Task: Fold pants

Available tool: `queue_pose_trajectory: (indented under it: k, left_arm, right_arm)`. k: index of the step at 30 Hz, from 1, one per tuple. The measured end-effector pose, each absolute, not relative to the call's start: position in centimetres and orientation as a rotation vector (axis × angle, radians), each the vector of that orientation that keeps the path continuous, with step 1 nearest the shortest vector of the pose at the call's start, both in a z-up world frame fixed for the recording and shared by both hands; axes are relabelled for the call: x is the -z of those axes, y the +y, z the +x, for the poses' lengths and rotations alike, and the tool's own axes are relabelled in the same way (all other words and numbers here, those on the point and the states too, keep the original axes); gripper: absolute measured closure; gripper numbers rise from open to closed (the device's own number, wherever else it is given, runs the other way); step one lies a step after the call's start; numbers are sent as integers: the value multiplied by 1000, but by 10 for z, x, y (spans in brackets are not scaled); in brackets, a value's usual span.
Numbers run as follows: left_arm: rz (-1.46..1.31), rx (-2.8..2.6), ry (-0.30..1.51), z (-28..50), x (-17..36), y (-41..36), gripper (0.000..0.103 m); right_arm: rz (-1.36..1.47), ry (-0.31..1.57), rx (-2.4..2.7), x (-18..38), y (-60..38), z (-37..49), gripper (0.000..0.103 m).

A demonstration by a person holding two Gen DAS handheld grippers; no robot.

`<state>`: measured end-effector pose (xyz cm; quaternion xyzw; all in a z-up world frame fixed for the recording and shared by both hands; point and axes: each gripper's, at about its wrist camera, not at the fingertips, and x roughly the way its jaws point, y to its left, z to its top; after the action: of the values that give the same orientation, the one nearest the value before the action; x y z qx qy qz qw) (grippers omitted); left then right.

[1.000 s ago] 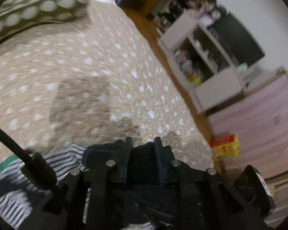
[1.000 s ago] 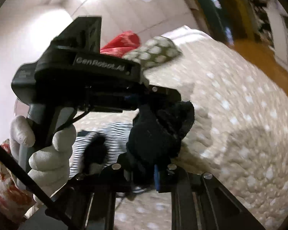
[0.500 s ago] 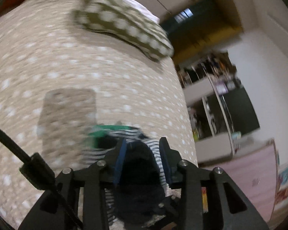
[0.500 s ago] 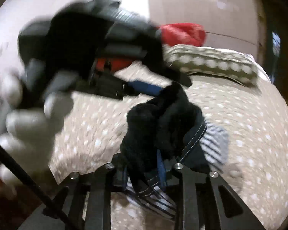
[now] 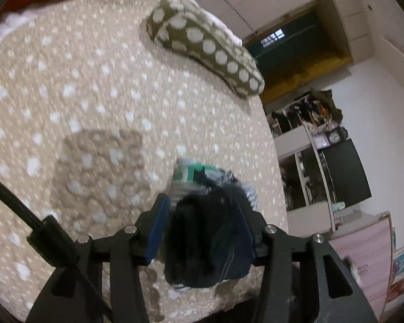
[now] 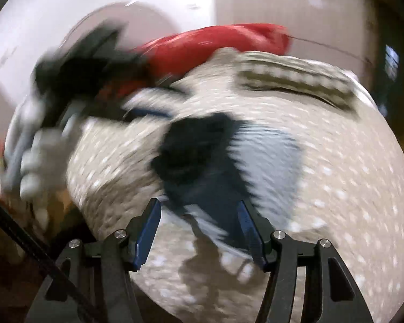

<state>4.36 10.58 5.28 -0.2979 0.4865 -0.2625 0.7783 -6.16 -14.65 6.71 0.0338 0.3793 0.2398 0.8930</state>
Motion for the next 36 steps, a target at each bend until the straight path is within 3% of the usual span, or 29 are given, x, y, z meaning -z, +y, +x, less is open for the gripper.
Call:
queue_pose_trajectory:
  k: [3, 5, 10, 17, 20, 22, 24, 28, 30, 36]
  left_arm:
    - [-624, 592, 1097, 41, -42, 88, 57]
    - [-563, 596, 1104, 38, -43, 69, 68]
    - [-447, 536, 1124, 45, -44, 33, 68]
    - [-460, 491, 1039, 22, -76, 62, 68]
    - [-441, 491, 975, 13, -101, 61, 68]
    - [-423, 511, 962, 17, -109, 49, 68]
    - [-405, 512, 983, 29, -103, 35, 68]
    - [-409, 458, 1097, 52, -58, 25, 70]
    - [-434, 448, 1121, 58, -41, 27, 78]
    - [-479, 501, 1088, 48, -58, 44, 76]
  right_arm:
    - [161, 787, -411, -68, -179, -55, 40]
    - [188, 785, -373, -70, -190, -56, 40]
    - [234, 797, -308, -69, -207, -48, 40]
    - [255, 777, -350, -90, -208, -17, 44]
    - [287, 811, -414, -92, -198, 11, 56]
    - [314, 873, -447, -80, -189, 33, 72]
    - [349, 960, -446, -59, -183, 53, 80]
    - [447, 1034, -390, -24, -190, 72, 80]
    - [479, 1027, -392, -18, -192, 73, 80]
    - [455, 965, -394, -44, -197, 55, 78]
